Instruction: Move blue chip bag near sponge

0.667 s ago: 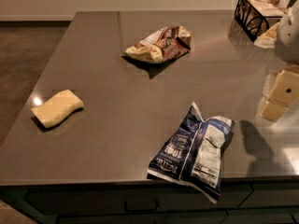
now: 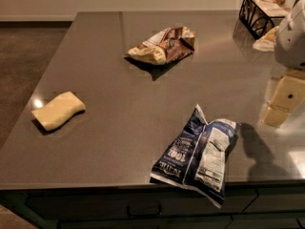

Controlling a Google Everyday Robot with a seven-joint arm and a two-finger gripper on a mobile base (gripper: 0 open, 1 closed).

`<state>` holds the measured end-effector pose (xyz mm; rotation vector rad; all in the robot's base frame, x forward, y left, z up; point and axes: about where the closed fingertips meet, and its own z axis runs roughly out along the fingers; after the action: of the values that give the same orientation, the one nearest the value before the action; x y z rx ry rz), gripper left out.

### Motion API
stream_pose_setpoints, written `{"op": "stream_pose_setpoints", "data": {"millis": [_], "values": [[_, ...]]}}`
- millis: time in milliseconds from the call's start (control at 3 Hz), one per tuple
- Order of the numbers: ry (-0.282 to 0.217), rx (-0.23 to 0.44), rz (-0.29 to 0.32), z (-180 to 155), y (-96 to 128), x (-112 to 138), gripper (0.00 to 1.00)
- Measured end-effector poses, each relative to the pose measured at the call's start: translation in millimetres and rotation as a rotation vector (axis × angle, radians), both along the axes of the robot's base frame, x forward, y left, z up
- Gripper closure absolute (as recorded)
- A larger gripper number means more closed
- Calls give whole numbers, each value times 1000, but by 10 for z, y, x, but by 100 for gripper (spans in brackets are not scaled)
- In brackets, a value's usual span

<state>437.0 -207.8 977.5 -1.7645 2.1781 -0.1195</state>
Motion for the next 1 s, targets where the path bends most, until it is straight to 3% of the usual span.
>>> {"op": "stream_pose_setpoints", "data": {"millis": [1000], "values": [[96,-49,356,-544,310,-147,0]]}}
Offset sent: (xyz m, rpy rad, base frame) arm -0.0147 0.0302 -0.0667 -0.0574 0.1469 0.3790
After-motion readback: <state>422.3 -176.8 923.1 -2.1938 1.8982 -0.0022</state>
